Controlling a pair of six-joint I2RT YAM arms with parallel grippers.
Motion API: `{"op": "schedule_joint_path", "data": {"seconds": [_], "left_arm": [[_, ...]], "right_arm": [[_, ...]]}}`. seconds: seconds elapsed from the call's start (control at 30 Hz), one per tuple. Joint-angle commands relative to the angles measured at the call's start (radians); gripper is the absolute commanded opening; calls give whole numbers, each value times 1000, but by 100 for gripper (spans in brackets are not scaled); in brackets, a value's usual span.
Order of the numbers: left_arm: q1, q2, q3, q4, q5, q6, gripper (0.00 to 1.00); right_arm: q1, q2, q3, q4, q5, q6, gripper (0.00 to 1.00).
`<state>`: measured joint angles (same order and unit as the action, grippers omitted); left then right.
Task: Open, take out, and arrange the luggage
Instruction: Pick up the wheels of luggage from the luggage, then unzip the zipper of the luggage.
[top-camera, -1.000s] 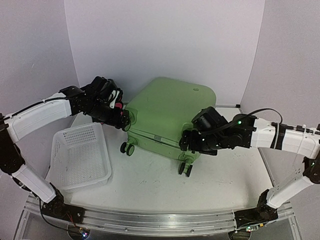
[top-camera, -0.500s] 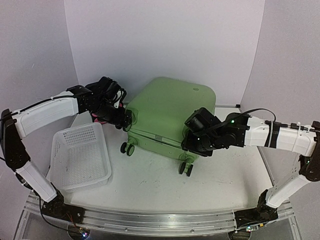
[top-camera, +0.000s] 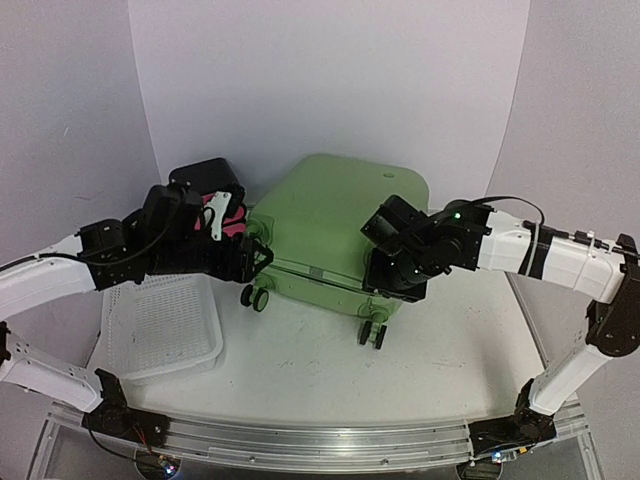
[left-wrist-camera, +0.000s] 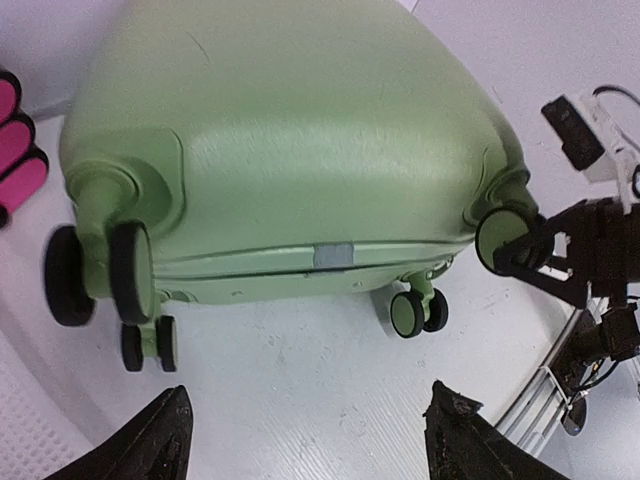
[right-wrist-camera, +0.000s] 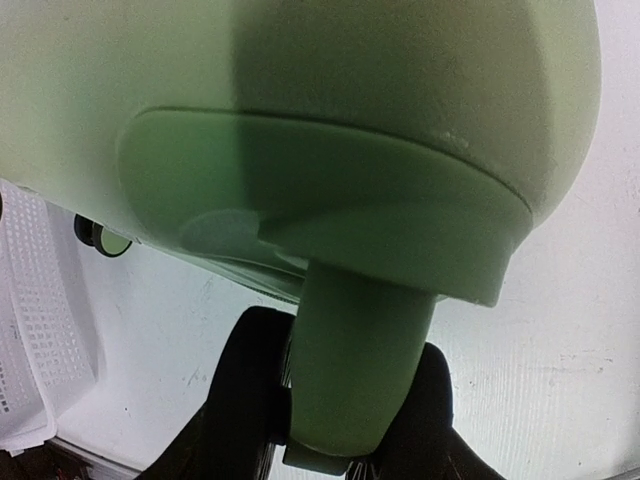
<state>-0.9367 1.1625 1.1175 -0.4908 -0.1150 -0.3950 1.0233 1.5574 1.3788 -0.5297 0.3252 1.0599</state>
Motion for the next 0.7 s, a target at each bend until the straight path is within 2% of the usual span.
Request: {"op": "schedule_joint_path", "data": {"seconds": [0.0, 0.13, 0.27, 0.33, 0.5, 0.67], "left_arm": [[-77, 11, -133, 324, -23, -68, 81], [-157, 83, -157, 466, -124, 11, 80], [-173, 146, -279, 836, -121, 33, 74], [-176, 204, -314, 972, -119, 39, 69], [-225, 368, -233, 1060, -202, 57, 67], [-277, 511, -218, 1269, -295, 29, 61]], "right_arm": [[17, -24, 247, 169, 25, -203, 19], [17, -6, 334, 166, 5, -219, 19], [17, 5, 398, 172, -15, -231, 19], [17, 1, 410, 188, -27, -235, 19], [17, -16, 400, 216, -48, -229, 20], [17, -47, 367, 261, -68, -218, 19]]}}
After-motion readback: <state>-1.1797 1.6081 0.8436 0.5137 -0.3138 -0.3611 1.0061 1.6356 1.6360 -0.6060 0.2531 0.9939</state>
